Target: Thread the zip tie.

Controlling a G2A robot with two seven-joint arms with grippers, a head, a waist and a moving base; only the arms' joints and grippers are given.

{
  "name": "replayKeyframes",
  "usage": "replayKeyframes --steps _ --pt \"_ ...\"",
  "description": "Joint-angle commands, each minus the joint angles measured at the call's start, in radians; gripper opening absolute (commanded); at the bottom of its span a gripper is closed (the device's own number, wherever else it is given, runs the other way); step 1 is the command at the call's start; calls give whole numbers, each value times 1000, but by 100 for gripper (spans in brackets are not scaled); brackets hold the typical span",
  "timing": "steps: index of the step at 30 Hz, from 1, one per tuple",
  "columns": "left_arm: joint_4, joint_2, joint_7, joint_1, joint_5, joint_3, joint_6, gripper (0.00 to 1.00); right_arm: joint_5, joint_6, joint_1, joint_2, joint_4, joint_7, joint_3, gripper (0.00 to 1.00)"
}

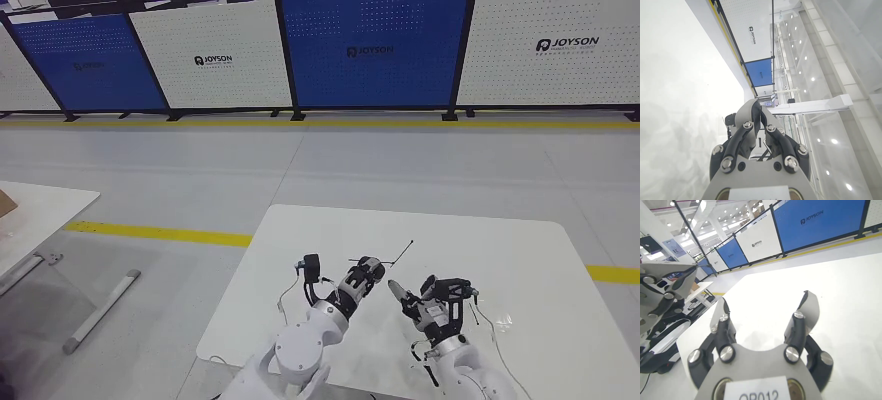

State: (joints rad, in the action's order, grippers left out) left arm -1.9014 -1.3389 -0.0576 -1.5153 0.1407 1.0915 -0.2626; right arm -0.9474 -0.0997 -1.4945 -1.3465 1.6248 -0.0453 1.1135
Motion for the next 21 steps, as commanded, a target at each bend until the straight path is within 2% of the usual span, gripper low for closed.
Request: replayKeyframes --steps 1,5,21 --pt "0 1 6 -2 -4 -2 -2 0 5 -15 1 1 4 4 2 29" --pt "0 2 18 -4 -15 -5 -7 0 -3 -22 -5 2 18 15 3 34" --pt "6 7 52 -5 -45 -15 7 0 -55 -36 -4 4 35 4 -15 31"
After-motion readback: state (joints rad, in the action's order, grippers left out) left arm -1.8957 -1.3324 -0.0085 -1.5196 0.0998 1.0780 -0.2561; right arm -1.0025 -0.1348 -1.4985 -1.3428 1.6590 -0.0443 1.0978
